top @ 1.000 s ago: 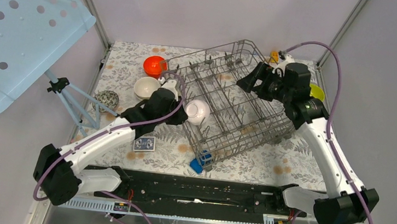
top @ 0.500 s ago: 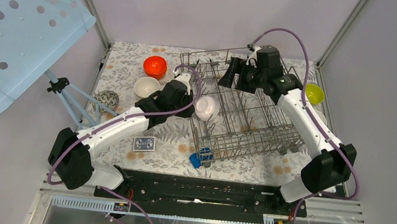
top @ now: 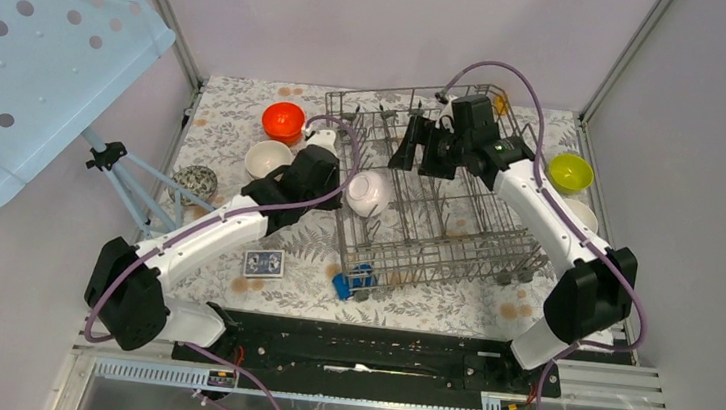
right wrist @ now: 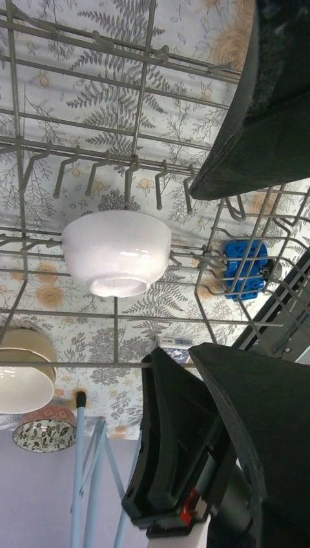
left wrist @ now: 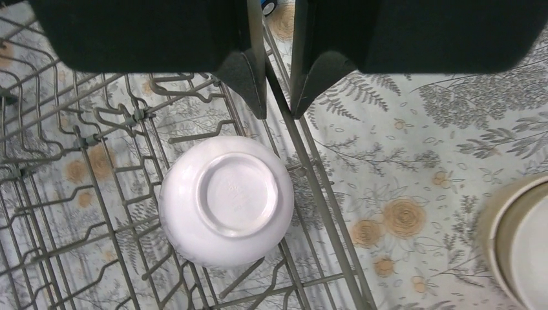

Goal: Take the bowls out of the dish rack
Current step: Adjust the dish rack at the center of the board, then pick up the bowl from the dish rack.

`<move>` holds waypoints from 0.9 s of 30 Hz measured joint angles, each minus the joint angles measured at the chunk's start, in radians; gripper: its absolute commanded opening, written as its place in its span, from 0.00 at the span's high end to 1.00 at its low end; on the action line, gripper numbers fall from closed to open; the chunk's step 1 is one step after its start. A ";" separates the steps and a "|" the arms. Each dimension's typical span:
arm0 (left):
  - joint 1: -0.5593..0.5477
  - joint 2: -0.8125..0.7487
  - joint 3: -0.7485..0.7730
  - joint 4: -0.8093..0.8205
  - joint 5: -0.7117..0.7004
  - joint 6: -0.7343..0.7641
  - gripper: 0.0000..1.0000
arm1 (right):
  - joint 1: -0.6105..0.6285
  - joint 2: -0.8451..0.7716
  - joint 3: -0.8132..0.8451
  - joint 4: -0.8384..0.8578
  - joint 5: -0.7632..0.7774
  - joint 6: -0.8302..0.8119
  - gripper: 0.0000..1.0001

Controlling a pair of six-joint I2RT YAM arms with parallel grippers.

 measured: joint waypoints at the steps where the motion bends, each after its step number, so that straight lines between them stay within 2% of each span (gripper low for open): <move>1: 0.006 -0.005 -0.002 -0.002 -0.005 0.000 1.00 | 0.006 0.008 0.000 0.001 -0.002 0.000 0.13; 12: 0.027 -0.028 -0.020 -0.014 -0.042 0.002 1.00 | 0.095 0.153 0.040 0.001 -0.002 0.011 0.13; 19: 0.028 -0.042 -0.036 -0.005 -0.051 0.002 1.00 | 0.103 0.232 0.121 0.006 -0.001 0.014 0.08; 27: 0.028 -0.054 -0.053 0.014 -0.053 0.000 1.00 | 0.103 0.290 0.122 0.032 0.005 0.014 0.05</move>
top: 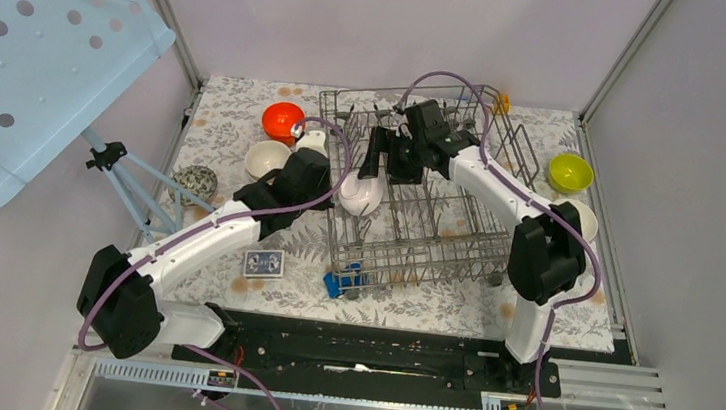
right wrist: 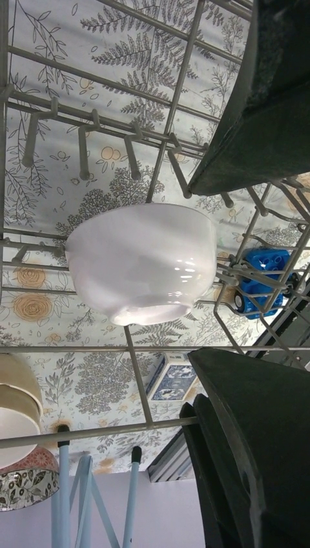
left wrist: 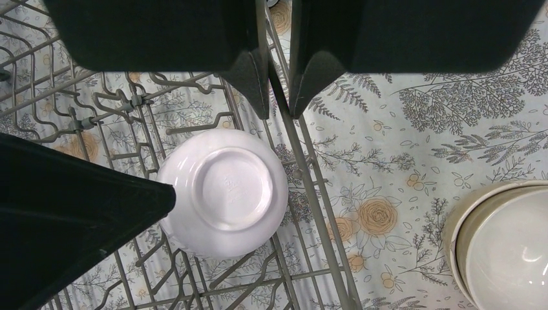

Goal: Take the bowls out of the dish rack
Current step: Pick up the bowl from the dish rack.

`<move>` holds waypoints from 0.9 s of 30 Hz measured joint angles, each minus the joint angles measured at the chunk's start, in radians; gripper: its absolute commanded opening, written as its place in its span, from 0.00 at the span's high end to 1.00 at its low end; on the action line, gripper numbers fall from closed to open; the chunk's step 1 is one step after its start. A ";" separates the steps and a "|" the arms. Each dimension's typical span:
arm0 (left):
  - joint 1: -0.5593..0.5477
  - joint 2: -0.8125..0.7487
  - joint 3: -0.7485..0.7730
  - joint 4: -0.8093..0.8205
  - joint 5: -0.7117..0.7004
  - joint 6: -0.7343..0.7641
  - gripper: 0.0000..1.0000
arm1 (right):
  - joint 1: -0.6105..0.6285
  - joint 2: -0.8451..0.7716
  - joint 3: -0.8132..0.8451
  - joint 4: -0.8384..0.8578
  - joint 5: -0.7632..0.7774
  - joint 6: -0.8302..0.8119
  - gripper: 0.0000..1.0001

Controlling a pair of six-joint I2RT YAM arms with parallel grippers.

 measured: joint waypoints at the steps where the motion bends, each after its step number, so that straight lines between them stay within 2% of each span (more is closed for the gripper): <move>1: 0.000 -0.001 -0.001 0.001 0.000 0.000 1.00 | 0.000 0.005 -0.001 0.006 0.000 0.000 0.05; 15: 0.005 -0.009 -0.011 0.009 0.001 -0.001 1.00 | 0.002 0.056 -0.042 0.019 0.005 0.012 0.05; 21: 0.005 -0.010 -0.013 0.011 0.001 -0.001 1.00 | 0.008 -0.026 -0.078 0.035 0.092 0.011 0.04; 27: 0.005 -0.010 -0.013 0.011 0.002 -0.001 1.00 | 0.036 -0.068 -0.018 0.014 0.146 -0.023 0.04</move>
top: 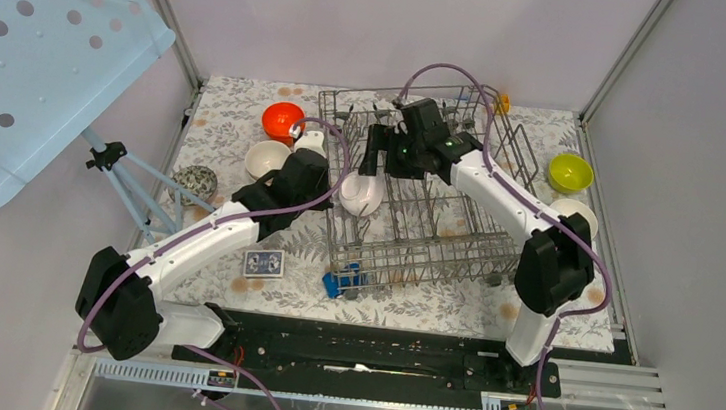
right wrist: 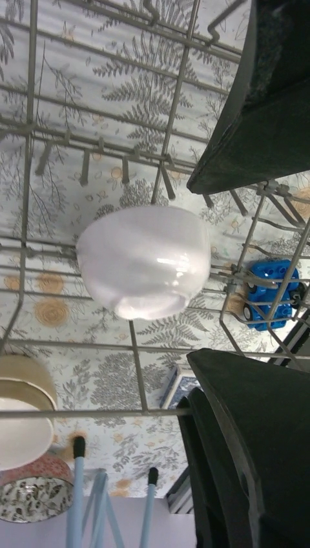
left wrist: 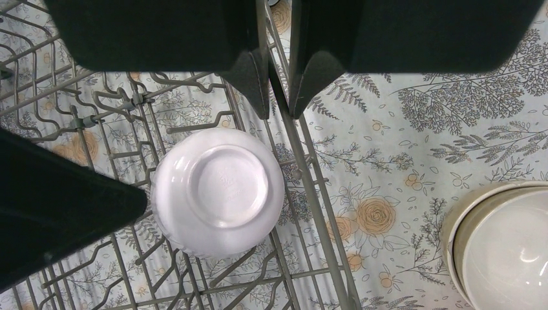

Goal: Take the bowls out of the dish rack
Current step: Pick up the bowl from the dish rack.

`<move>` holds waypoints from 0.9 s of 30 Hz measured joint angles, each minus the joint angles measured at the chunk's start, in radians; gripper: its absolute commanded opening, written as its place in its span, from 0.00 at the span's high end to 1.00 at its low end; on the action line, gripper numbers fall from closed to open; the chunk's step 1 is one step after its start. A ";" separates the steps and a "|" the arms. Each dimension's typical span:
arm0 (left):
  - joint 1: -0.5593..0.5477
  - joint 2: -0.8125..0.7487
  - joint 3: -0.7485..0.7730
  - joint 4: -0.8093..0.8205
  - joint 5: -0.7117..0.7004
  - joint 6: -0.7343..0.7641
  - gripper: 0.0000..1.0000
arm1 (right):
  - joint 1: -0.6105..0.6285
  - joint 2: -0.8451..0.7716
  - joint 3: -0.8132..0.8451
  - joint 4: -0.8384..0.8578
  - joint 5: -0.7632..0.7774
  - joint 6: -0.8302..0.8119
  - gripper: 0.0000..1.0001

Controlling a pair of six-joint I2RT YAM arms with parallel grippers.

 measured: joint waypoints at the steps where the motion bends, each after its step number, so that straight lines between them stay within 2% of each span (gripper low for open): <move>1: 0.000 0.000 0.000 0.000 0.000 0.000 1.00 | 0.009 0.000 0.008 -0.007 0.002 -0.005 0.04; 7: 0.000 0.000 0.000 0.000 0.000 0.000 1.00 | 0.043 0.023 0.014 -0.030 -0.027 -0.009 0.00; 27: 0.001 0.000 0.000 0.001 0.006 0.000 1.00 | 0.044 0.111 0.033 -0.049 0.012 0.029 0.00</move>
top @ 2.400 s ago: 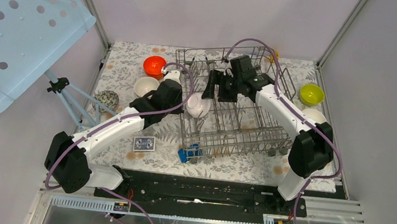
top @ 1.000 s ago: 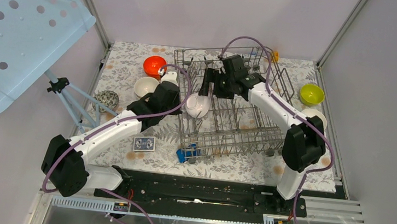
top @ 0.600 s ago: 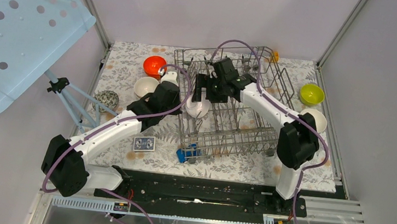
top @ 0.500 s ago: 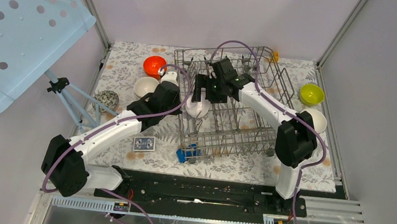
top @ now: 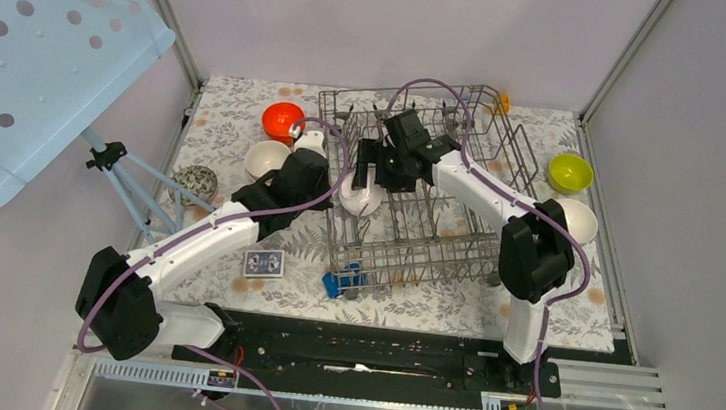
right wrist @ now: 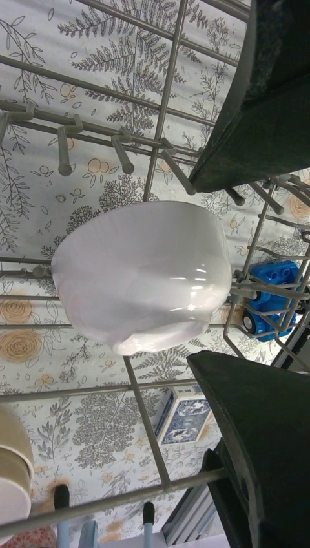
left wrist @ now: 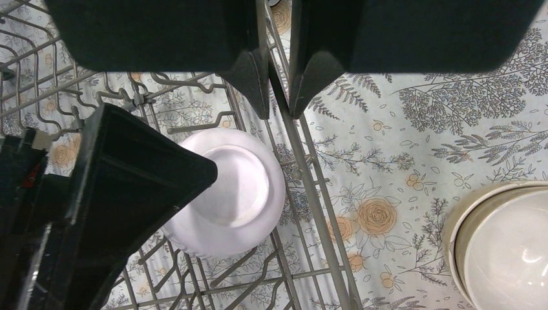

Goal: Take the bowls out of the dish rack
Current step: Pick up the bowl from the dish rack.

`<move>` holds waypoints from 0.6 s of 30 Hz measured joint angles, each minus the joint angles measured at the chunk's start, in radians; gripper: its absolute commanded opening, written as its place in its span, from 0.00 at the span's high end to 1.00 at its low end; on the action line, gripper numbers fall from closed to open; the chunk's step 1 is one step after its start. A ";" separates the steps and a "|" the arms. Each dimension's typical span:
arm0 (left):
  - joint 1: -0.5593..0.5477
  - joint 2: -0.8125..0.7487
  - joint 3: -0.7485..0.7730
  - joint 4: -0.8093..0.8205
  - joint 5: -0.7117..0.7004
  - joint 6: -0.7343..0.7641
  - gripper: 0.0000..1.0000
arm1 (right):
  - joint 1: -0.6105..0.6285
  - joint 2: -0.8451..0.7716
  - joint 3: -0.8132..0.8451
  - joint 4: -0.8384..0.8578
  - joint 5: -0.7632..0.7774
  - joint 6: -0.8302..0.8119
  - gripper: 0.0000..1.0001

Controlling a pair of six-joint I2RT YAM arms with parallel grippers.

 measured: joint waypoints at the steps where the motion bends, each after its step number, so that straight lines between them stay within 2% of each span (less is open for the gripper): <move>1: 0.001 0.000 0.000 0.000 0.001 0.000 1.00 | 0.000 0.004 -0.002 0.002 0.000 0.003 0.00; 7: 0.002 -0.001 -0.002 0.002 0.005 0.000 1.00 | -0.001 0.010 -0.034 0.046 -0.005 0.022 0.04; 18: 0.003 -0.009 -0.011 0.008 0.008 0.000 1.00 | -0.011 0.014 -0.053 0.076 -0.038 0.035 0.22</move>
